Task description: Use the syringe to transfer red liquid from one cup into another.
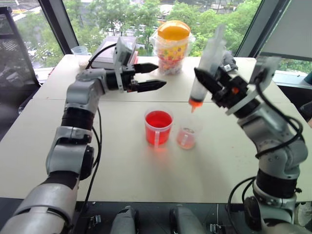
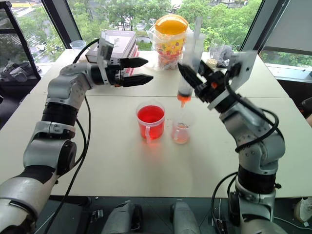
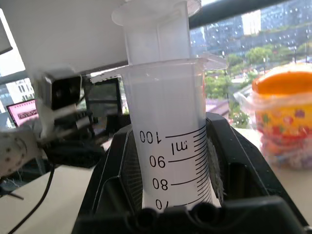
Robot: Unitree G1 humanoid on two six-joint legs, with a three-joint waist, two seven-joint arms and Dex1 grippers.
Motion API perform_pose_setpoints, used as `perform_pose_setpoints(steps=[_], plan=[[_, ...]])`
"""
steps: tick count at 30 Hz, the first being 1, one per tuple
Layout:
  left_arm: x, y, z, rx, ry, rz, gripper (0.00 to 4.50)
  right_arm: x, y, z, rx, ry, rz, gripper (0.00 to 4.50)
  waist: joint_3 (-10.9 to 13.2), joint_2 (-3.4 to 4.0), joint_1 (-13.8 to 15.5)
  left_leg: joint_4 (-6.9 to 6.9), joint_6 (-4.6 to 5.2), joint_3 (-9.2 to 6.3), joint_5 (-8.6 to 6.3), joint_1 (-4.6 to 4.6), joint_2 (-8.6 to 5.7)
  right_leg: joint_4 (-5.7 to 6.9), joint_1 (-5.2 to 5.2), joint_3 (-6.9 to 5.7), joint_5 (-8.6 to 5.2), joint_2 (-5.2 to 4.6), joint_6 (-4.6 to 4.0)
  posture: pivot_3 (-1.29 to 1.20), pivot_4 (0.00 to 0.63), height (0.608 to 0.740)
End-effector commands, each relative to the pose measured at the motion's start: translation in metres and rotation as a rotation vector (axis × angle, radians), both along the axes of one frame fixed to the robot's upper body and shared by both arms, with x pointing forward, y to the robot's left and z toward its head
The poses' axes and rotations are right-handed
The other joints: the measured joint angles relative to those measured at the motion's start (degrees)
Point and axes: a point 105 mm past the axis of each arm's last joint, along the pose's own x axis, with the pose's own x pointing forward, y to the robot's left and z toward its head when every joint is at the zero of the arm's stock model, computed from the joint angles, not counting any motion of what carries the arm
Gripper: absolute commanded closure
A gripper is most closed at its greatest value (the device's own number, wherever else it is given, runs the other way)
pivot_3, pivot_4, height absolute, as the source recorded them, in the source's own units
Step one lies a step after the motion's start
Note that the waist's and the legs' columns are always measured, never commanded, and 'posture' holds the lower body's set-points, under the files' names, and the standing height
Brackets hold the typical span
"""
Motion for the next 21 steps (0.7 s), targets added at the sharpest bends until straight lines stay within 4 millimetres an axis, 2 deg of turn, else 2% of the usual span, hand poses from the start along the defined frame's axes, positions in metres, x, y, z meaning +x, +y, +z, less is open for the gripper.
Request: perform_pose_setpoints(steps=[1,4,10,21], plan=[[-0.006,-0.013,0.023,-0.012,-0.085,-0.051,0.04,-0.006,0.004,-0.004,0.003,-0.048,-0.015,3.11,0.0,0.0,0.01,0.0,0.0,-0.02,0.0,0.0,0.0,0.0,0.0,-0.01,0.0,0.02,0.0,0.0,0.15,0.74],[-0.015,-0.024,0.032,-0.014,-0.104,-0.128,0.04,-0.005,0.005,-0.015,-0.004,-0.034,-0.036,3.11,0.0,0.0,-0.02,-0.01,0.0,-0.03,0.0,0.0,0.0,0.0,0.0,-0.01,0.0,0.04,0.0,0.0,0.15,0.74],[-0.037,-0.04,0.044,-0.038,-0.08,-0.285,0.04,-0.005,0.005,-0.025,-0.006,-0.024,-0.058,3.11,0.0,0.0,0.03,0.0,0.0,-0.05,0.0,0.0,0.0,0.0,0.0,0.0,0.0,0.04,0.0,0.0,0.15,0.74],[-0.055,-0.055,0.04,0.004,-0.07,-0.39,0.04,-0.005,0.006,-0.026,-0.013,-0.024,-0.064,3.11,0.0,0.0,0.03,0.0,0.0,-0.07,0.0,0.0,0.0,0.0,0.0,0.0,-0.01,0.04,0.0,0.0,0.15,0.74]])
